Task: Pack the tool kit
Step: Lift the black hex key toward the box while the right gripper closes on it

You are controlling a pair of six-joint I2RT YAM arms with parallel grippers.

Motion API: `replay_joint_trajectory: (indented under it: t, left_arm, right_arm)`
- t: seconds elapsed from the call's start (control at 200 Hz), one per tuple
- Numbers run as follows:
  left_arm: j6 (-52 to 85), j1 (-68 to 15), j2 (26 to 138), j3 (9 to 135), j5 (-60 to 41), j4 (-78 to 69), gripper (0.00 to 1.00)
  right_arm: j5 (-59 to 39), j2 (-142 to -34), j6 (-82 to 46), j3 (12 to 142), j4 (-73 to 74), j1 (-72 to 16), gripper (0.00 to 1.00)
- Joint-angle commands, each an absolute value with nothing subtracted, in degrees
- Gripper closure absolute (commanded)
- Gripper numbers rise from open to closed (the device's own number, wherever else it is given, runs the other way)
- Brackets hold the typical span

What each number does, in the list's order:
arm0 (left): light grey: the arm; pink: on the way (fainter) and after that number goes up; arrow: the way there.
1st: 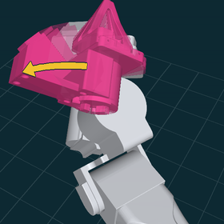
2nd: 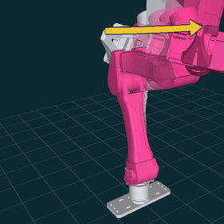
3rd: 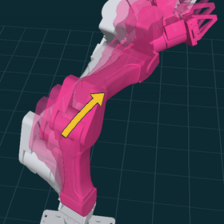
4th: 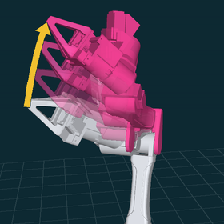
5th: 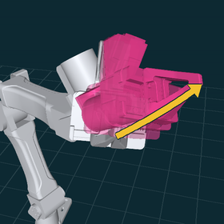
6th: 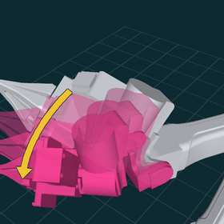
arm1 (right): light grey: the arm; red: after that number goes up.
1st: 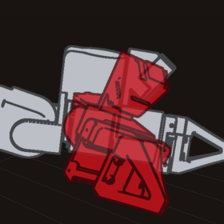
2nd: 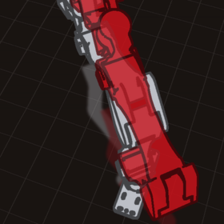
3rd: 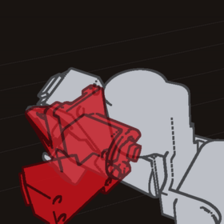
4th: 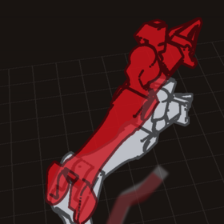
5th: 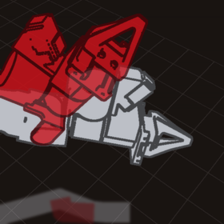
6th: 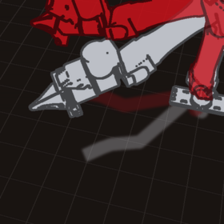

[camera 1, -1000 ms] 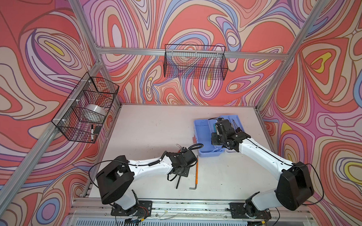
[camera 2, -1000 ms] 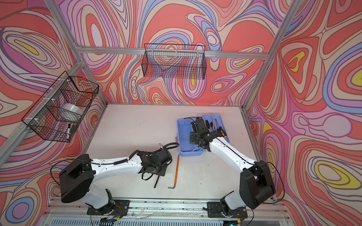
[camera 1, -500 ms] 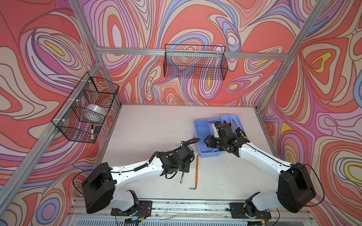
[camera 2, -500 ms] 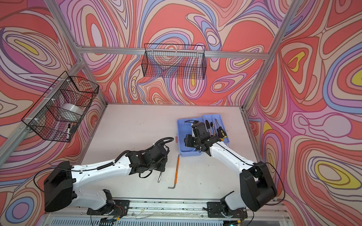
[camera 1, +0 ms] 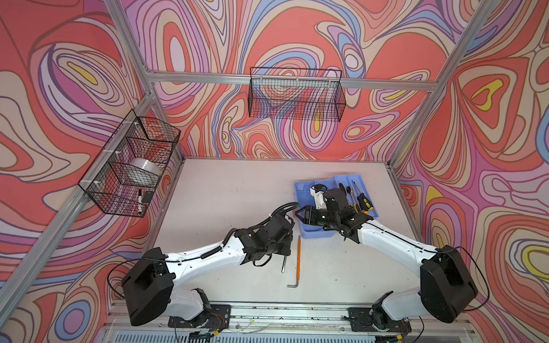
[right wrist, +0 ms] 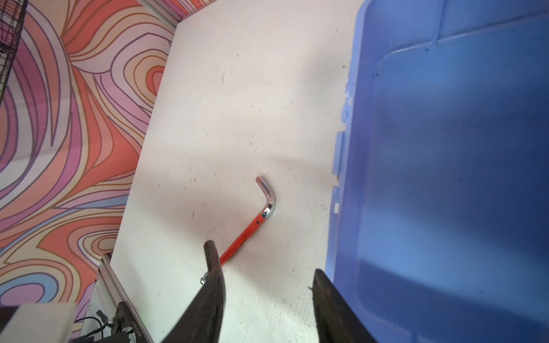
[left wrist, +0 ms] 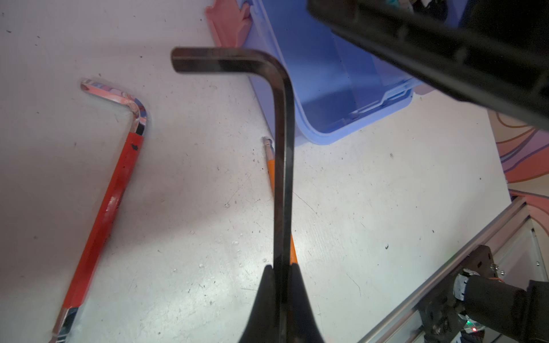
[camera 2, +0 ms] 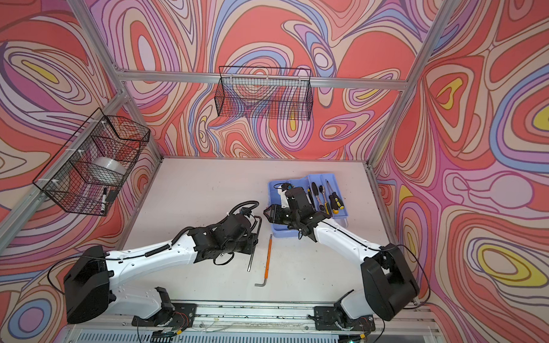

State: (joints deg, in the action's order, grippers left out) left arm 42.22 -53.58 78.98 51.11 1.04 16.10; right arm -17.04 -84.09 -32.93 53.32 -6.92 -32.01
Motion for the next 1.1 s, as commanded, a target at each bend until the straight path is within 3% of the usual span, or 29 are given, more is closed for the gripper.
replay_joint_trajectory:
  t: [0.0,0.275,0.616,0.801,0.976,1.097]
  left_arm:
    - [42.5,-52.7,79.6,51.4,0.0,11.9,1.00]
    - [41.2,-51.7,80.9,53.5,-0.7,10.3,1.00]
    - [39.9,-51.6,83.7,56.6,-1.1,8.9,1.00]
    - [40.5,-51.5,84.0,56.8,-0.7,7.2,1.00]
    - [41.7,-51.5,85.1,56.2,-1.5,6.2,1.00]
    - [42.1,-51.6,85.0,56.2,-1.2,6.9,0.83]
  right_arm:
    - [-19.4,-85.8,-33.4,53.3,-5.6,-33.1,0.51]
    - [-20.3,-86.4,-33.4,54.0,-6.0,-33.8,0.54]
    - [-22.2,-87.5,-34.4,54.8,-6.1,-34.4,0.68]
    - [-21.7,-87.0,-35.2,55.2,-7.0,-34.4,0.88]
    - [-21.6,-86.1,-36.1,56.3,-8.1,-34.4,0.98]
    - [-20.2,-85.9,-35.5,57.9,-11.4,-34.4,1.00]
